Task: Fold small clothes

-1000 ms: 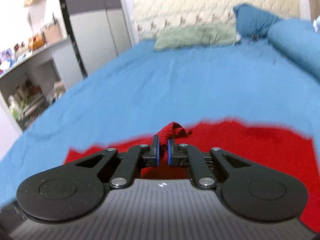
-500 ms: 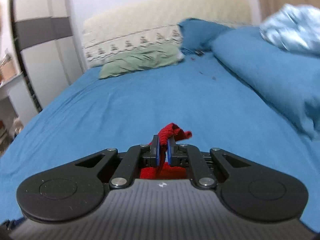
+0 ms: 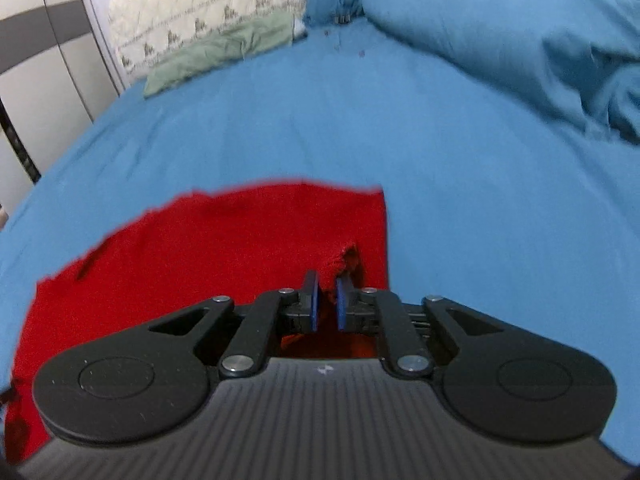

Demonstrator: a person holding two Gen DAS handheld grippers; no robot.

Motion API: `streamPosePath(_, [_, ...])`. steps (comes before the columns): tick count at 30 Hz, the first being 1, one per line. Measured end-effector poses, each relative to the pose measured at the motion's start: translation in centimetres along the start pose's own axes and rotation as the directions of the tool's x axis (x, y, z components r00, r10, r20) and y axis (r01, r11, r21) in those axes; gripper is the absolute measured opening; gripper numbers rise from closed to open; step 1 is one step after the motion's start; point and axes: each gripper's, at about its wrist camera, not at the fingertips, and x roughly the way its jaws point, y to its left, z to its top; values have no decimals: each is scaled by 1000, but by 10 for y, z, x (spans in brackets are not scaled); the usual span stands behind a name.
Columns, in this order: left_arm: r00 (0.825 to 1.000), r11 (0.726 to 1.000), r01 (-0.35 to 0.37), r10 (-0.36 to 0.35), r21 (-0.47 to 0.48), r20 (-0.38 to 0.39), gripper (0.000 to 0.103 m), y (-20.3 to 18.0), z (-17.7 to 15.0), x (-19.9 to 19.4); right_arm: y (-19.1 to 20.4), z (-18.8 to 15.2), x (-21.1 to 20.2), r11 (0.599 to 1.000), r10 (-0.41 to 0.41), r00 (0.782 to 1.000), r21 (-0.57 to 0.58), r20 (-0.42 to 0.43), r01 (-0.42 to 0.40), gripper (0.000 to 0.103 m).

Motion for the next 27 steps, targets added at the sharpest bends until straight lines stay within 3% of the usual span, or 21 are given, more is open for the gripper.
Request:
streamPosePath(1, [999,1000,20,-21,23,24,87,-5,5,-6,-4,-6,-1,1000,-11,1000,-2,-13,11,51])
streamPosePath(2, [997,997,53,-55,52,46,91,-11,13,-11,-5,-9,-3,1000,-24,1000,-8,-13,24,76])
streamPosePath(4, [989,987,124,-130,100,65,94,-20,26,-12,-6,-16,-17,1000,-3,998,-29,55,5,99])
streamPosePath(7, [976,967,202,-212,153,54,94,-37,49,4,3,-18,-28,995,68,990,-85,127,-57,101])
streamPosePath(12, [965,958,261,-262,122,-6,93,-51,73,56,23,-22,-4,974,206,975,-111,78,-197,101])
streamPosePath(15, [964,965,256,-251,52,-88,93,-47,67,90,23,-35,20,982,154,988,-113,-4,-154,101])
streamPosePath(17, [961,969,247,-243,18,-136,93,-39,57,109,21,-42,17,976,166,986,-149,24,-161,101])
streamPosePath(18, [963,967,253,-249,35,-103,93,-38,53,106,23,-42,13,974,164,986,-162,22,-159,101])
streamPosePath(23, [971,972,225,-218,62,-98,96,-45,49,101,36,-27,-1,956,237,964,-205,120,-210,102])
streamPosePath(27, [968,972,230,-225,38,-109,96,-42,49,99,36,-10,45,980,155,987,-134,40,-149,102])
